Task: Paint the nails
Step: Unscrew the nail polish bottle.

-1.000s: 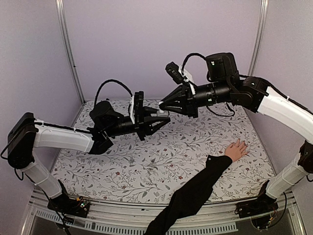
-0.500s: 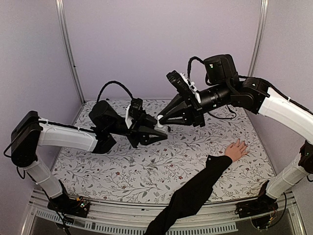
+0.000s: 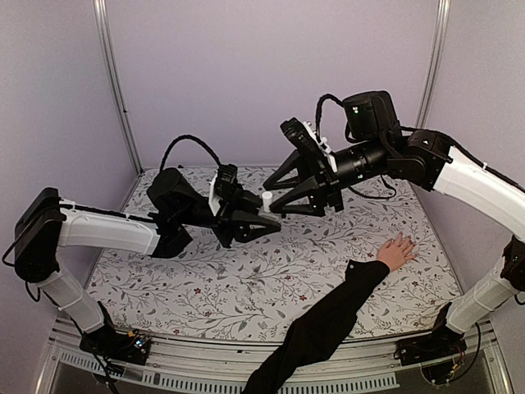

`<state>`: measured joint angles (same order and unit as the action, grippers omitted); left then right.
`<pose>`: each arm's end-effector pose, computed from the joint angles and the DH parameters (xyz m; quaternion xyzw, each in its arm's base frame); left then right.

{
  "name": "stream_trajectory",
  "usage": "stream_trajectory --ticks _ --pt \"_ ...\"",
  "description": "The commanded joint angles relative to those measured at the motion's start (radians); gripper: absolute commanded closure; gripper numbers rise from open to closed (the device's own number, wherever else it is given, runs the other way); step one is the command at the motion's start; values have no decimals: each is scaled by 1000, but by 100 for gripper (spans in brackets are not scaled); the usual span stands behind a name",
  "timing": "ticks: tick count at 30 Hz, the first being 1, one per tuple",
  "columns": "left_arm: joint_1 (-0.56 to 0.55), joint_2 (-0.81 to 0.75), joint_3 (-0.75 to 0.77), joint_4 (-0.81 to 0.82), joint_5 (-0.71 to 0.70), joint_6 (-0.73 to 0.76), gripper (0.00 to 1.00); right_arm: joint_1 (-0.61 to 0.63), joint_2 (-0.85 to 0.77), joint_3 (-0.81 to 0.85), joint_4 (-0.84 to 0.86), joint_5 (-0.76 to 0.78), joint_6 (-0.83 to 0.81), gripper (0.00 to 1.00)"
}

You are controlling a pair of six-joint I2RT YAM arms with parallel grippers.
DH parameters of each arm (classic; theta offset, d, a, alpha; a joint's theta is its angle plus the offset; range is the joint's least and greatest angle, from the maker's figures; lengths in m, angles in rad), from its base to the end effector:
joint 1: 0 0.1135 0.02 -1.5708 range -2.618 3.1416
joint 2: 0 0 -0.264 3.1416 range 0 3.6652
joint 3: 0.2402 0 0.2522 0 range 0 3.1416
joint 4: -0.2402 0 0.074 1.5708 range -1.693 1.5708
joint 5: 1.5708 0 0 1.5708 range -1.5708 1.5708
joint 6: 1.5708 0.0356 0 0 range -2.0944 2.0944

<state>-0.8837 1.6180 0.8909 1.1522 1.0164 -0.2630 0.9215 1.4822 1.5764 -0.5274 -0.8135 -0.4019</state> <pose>0.1922 -0.2819 0.2975 0.5340 0.3260 -0.6198 0.4737 0.1754 0.2739 0.4179 -0.6436 0.4796 0.4492 0.3924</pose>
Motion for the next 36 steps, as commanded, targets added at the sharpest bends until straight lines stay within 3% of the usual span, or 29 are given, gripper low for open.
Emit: stream_trajectory --ticks 1,6,12,16,30,36 --pt "15 -87 -33 -130 -237 163 100 -10 -41 -36 70 69 57 45" --pt "14 -103 -54 -159 -450 190 100 -12 -81 -113 203 194 164 30" --pt "-7 -88 -70 -140 -713 215 100 -12 -93 -165 341 502 382 30" --pt "-26 -58 -52 -151 -839 232 100 -11 -75 -135 321 663 464 32" --pt "-55 1 27 -276 -1051 286 100 -10 69 18 197 733 529 43" --pt "-64 16 44 -292 -1071 302 100 -10 91 27 194 740 535 49"
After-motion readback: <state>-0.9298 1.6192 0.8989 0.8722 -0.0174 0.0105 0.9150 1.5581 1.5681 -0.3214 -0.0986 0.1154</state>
